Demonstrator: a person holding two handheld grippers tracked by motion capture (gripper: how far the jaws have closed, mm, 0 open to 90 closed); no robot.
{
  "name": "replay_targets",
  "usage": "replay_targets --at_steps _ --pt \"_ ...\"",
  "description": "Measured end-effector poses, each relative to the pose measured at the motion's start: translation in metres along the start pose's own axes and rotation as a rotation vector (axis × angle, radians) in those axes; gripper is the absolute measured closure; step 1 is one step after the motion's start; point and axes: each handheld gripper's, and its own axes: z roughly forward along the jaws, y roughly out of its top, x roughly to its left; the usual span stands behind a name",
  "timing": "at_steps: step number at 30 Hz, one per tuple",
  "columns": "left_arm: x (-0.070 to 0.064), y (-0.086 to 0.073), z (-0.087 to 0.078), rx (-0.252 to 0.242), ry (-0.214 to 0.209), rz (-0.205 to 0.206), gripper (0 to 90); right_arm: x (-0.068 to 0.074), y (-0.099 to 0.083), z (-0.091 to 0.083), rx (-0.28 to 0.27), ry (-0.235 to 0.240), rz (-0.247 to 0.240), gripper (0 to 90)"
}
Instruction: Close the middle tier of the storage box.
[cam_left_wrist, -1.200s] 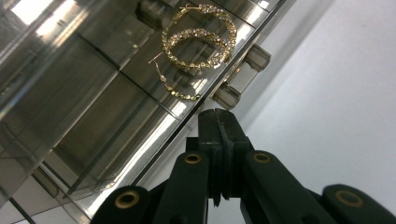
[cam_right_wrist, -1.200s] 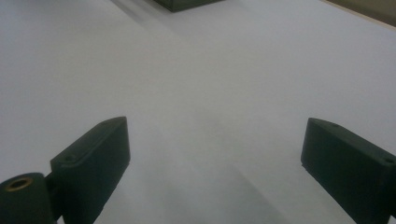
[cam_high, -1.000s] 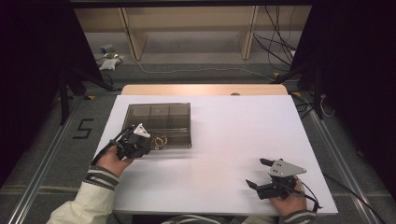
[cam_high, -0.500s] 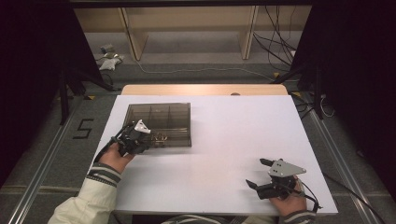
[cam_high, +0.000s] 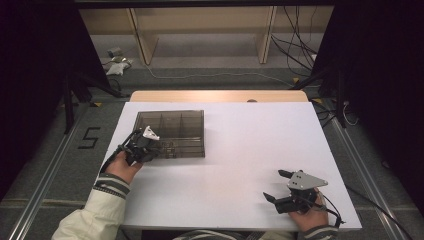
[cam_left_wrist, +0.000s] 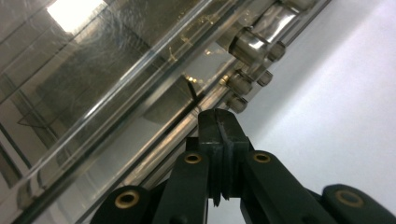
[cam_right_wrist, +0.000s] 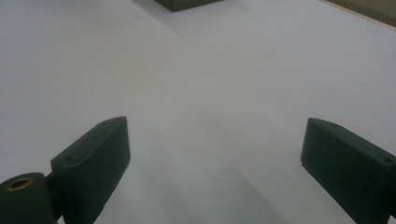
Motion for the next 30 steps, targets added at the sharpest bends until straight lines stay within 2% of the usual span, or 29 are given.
replay_targets --at_steps 13,27,30 --pt "-0.011 0.000 -0.024 -0.067 -0.062 0.028 73.1 0.000 0.000 0.000 0.004 0.001 0.004 9.2" --pt "-0.027 0.004 -0.048 -0.200 -0.120 0.055 43.3 -0.001 0.000 0.001 0.007 0.003 0.009 9.3" --pt "-0.030 0.002 -0.052 -0.226 -0.124 0.064 42.1 -0.001 0.000 0.000 0.006 0.003 0.008 9.2"
